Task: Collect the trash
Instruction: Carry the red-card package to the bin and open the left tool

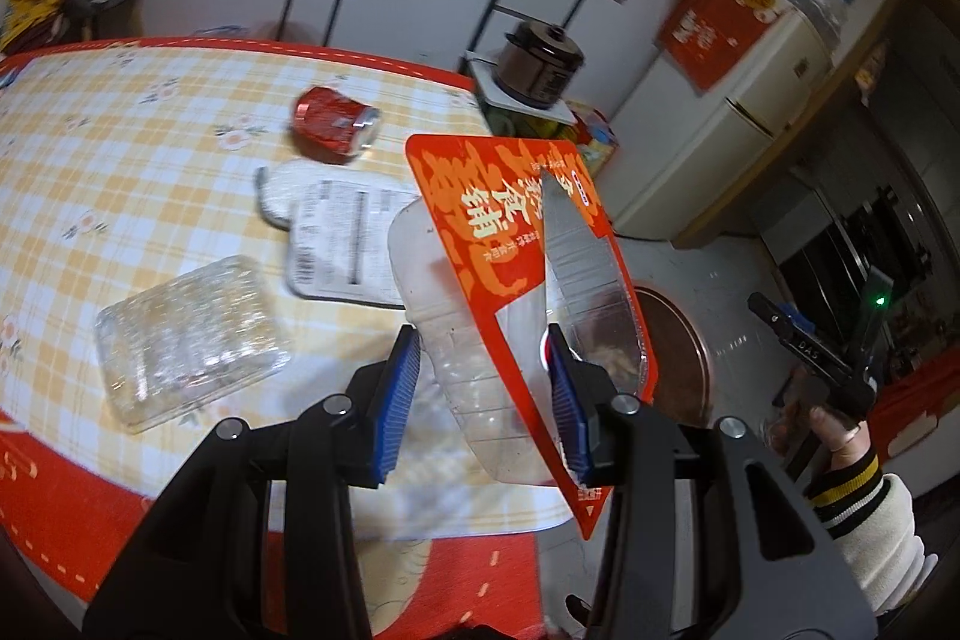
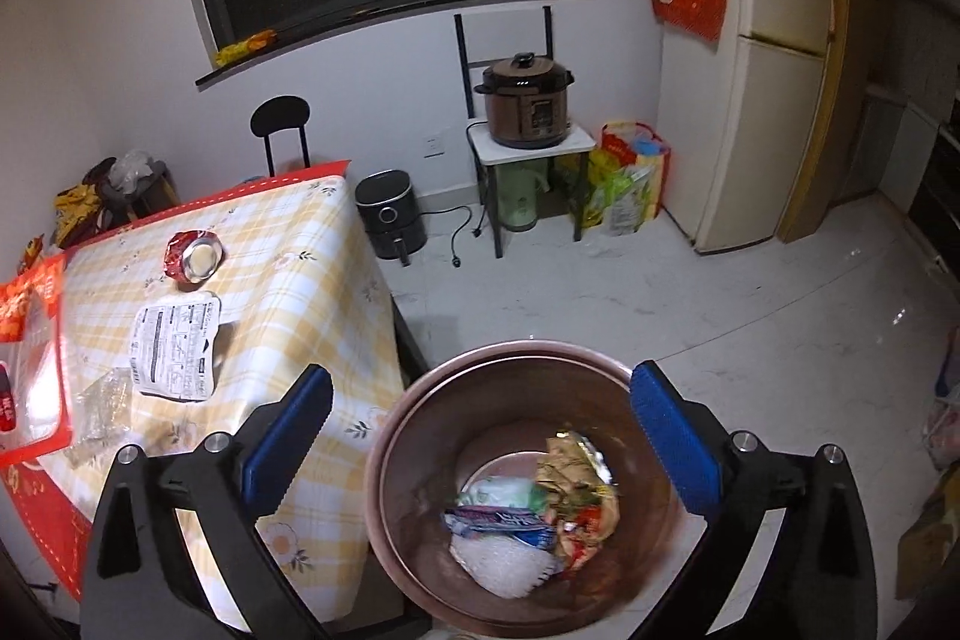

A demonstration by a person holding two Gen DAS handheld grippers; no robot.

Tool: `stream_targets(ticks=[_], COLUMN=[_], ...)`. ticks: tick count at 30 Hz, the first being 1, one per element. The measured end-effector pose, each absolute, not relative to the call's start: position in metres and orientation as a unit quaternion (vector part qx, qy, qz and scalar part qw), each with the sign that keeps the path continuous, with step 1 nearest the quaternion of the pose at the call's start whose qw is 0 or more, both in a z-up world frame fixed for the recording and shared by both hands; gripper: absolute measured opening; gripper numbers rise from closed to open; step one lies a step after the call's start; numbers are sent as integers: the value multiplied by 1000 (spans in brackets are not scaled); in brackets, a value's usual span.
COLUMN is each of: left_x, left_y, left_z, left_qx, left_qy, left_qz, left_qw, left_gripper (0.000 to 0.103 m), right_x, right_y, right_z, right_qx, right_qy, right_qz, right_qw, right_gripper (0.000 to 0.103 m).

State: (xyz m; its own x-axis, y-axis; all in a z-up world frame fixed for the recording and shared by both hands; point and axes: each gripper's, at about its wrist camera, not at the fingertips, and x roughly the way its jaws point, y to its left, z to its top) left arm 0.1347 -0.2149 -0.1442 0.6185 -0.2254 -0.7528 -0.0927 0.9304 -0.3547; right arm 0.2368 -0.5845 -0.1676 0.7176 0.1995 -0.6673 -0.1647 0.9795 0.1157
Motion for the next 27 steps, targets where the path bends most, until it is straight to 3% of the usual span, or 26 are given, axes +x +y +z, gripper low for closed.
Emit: stream_targets(ticks=[14, 27], left_x=[210, 290], left_y=[-329, -442], left_z=[-158, -218], left_qx=[-99, -8], left_qy=[460, 509], left_qz=[-145, -188], left_qw=[870, 840], left_gripper=[44, 45], right_x=[178, 122], right_y=[-679, -763], right_z=[-154, -178], right_qx=[83, 140], right_qy=[346, 353], right_qz=[14, -87], right_qw=[934, 921], right_gripper=[98, 98])
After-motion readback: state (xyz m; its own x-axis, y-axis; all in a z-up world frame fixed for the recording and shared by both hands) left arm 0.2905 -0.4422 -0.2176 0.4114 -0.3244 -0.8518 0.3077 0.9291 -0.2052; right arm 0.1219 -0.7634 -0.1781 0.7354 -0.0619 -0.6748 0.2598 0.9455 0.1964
